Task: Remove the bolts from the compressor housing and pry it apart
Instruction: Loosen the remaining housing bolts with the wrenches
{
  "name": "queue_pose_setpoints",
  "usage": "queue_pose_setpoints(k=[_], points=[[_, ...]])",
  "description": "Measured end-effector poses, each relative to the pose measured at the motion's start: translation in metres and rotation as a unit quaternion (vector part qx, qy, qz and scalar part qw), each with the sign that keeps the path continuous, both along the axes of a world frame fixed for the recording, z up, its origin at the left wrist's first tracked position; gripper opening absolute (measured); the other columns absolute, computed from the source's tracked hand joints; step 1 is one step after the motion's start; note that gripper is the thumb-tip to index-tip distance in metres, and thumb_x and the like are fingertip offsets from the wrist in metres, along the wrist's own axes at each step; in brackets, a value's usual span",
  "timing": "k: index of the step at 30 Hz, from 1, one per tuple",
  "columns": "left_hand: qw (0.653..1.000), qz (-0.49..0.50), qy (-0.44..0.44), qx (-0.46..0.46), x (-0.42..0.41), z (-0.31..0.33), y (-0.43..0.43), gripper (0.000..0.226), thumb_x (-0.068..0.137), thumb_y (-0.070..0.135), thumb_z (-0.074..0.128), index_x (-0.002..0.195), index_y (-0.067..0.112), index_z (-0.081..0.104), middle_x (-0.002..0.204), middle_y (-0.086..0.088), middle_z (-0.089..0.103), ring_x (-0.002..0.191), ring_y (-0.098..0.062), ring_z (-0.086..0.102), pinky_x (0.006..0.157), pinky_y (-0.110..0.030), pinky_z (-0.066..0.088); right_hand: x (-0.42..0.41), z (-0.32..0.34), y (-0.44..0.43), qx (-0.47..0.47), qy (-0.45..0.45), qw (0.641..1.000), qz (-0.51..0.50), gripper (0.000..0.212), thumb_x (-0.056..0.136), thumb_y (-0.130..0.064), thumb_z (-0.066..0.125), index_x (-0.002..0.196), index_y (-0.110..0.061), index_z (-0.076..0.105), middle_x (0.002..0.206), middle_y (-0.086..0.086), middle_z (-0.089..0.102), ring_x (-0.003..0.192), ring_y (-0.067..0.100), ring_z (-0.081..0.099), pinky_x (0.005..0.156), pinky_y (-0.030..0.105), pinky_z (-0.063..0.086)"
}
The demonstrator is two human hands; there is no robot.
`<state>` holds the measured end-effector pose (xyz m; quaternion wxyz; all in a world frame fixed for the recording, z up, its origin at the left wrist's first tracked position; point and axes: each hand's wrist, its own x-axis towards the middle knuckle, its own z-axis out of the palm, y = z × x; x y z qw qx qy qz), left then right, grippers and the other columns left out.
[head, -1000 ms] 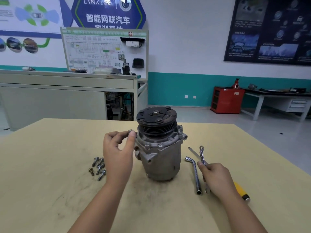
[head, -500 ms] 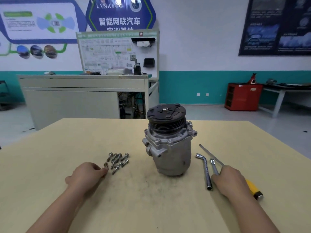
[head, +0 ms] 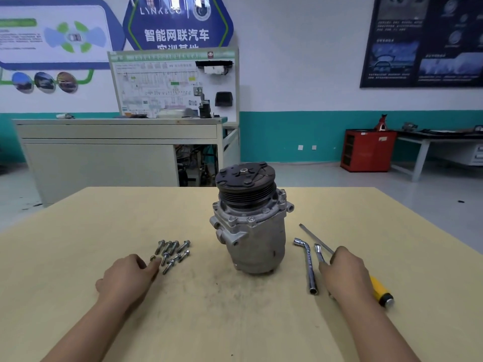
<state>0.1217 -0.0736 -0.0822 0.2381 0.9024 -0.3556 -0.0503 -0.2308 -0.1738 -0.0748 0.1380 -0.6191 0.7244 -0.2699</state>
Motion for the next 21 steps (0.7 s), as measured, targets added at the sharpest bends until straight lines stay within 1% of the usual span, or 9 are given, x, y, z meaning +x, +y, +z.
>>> queue_pose_setpoints(k=[2, 3, 5, 7, 9, 11, 14, 18, 21], points=[[0.999, -0.004, -0.018, -0.047, -0.008, 0.003, -0.001, 0.045, 0.087, 0.057, 0.054, 0.101, 0.015, 0.058, 0.116, -0.013, 0.057, 0.111, -0.033, 0.051, 0.093, -0.040, 0.041, 0.003, 0.002, 0.002, -0.031, -0.020, 0.999, -0.001, 0.026, 0.091, -0.029, 0.048, 0.071, -0.013, 0.042, 0.075, 0.005, 0.054, 0.070, 0.029, 0.057, 0.054, 0.028, 0.038], [0.996, -0.022, -0.020, -0.087, -0.016, 0.006, -0.002, 0.050, 0.086, 0.056, 0.058, 0.114, 0.014, 0.055, 0.123, -0.015, 0.053, 0.117, -0.035, 0.046, 0.096, -0.041, 0.039, 0.007, 0.004, 0.004, -0.034, -0.004, 0.999, 0.007, 0.031, 0.091, -0.033, 0.048, 0.068, -0.014, 0.043, 0.071, 0.003, 0.053, 0.069, 0.027, 0.055, 0.054, 0.028, 0.037], [0.980, -0.101, -0.003, -0.172, -0.039, 0.015, -0.003, 0.065, 0.083, 0.050, 0.065, 0.133, 0.014, 0.045, 0.134, -0.015, 0.044, 0.125, -0.032, 0.040, 0.102, -0.041, 0.035, 0.015, 0.005, 0.007, -0.029, 0.050, 0.998, 0.028, 0.037, 0.090, -0.042, 0.049, 0.065, -0.015, 0.045, 0.068, 0.000, 0.054, 0.067, 0.024, 0.053, 0.053, 0.027, 0.037], [0.953, -0.196, 0.040, -0.227, -0.067, 0.026, -0.003, 0.082, 0.077, 0.054, 0.066, 0.143, 0.018, 0.032, 0.142, -0.009, 0.036, 0.125, -0.022, 0.039, 0.107, -0.039, 0.034, 0.021, 0.005, 0.009, -0.023, 0.103, 0.993, 0.048, 0.037, 0.090, -0.047, 0.050, 0.069, -0.017, 0.047, 0.072, -0.002, 0.057, 0.069, 0.022, 0.053, 0.052, 0.026, 0.036], [0.929, -0.253, 0.096, -0.251, -0.097, 0.038, -0.003, 0.103, 0.063, 0.072, 0.058, 0.147, 0.027, 0.021, 0.148, 0.001, 0.028, 0.130, -0.014, 0.037, 0.110, -0.041, 0.034, 0.025, 0.006, 0.009, -0.019, 0.153, 0.986, 0.059, 0.033, 0.090, -0.050, 0.049, 0.078, -0.019, 0.050, 0.084, -0.002, 0.061, 0.074, 0.020, 0.055, 0.050, 0.024, 0.033], [0.917, -0.259, 0.126, -0.277, -0.122, 0.045, -0.010, 0.113, 0.052, 0.081, 0.055, 0.147, 0.031, 0.019, 0.149, 0.006, 0.028, 0.135, -0.014, 0.034, 0.111, -0.043, 0.034, 0.027, 0.005, 0.009, -0.018, 0.192, 0.979, 0.062, 0.030, 0.091, -0.050, 0.050, 0.092, -0.020, 0.055, 0.097, -0.002, 0.061, 0.081, 0.018, 0.056, 0.050, 0.024, 0.031], [0.908, -0.243, 0.129, -0.315, -0.143, 0.050, -0.026, 0.106, 0.058, 0.067, 0.073, 0.146, 0.028, 0.027, 0.147, 0.005, 0.037, 0.135, -0.019, 0.036, 0.110, -0.047, 0.034, 0.029, 0.002, 0.008, -0.014, 0.210, 0.975, 0.064, 0.028, 0.092, -0.045, 0.050, 0.104, -0.020, 0.057, 0.096, -0.002, 0.058, 0.083, 0.017, 0.054, 0.048, 0.023, 0.029], [0.895, -0.253, 0.152, -0.334, -0.144, 0.049, -0.043, 0.104, 0.058, 0.053, 0.084, 0.144, 0.024, 0.032, 0.142, 0.002, 0.045, 0.132, -0.021, 0.042, 0.107, -0.047, 0.038, 0.028, 0.000, 0.007, -0.022, 0.209, 0.976, 0.065, 0.030, 0.093, -0.040, 0.051, 0.114, -0.019, 0.049, 0.106, -0.002, 0.062, 0.098, 0.018, 0.060, 0.059, 0.023, 0.037], [0.884, -0.266, 0.160, -0.350, -0.137, 0.046, -0.045, 0.105, 0.054, 0.053, 0.085, 0.142, 0.025, 0.035, 0.138, 0.003, 0.047, 0.130, -0.018, 0.044, 0.107, -0.045, 0.040, 0.030, -0.001, 0.009, -0.012, 0.222, 0.973, 0.062, 0.029, 0.094, -0.038, 0.049, 0.116, -0.018, 0.047, 0.104, -0.002, 0.062, 0.095, 0.018, 0.062, 0.046, 0.023, 0.030]])
